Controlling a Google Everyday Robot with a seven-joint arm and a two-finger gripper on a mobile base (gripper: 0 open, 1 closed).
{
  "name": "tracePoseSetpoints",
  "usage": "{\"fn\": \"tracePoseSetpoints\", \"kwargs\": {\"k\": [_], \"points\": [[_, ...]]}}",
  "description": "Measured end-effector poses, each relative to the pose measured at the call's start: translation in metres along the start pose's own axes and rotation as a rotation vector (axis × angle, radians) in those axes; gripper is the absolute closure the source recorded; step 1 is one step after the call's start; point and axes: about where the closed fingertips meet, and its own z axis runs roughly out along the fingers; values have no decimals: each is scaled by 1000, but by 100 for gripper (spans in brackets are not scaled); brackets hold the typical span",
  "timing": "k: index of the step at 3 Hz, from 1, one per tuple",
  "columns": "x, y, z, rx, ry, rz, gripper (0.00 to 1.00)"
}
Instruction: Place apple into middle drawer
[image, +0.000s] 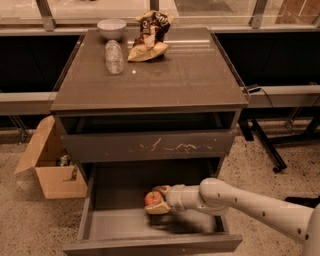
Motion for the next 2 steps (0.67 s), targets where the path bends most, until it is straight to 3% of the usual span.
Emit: {"fn": "tracePoseSetpoints", "kwargs": {"k": [2], "points": [[16, -15, 6, 2, 14, 4, 28]]}}
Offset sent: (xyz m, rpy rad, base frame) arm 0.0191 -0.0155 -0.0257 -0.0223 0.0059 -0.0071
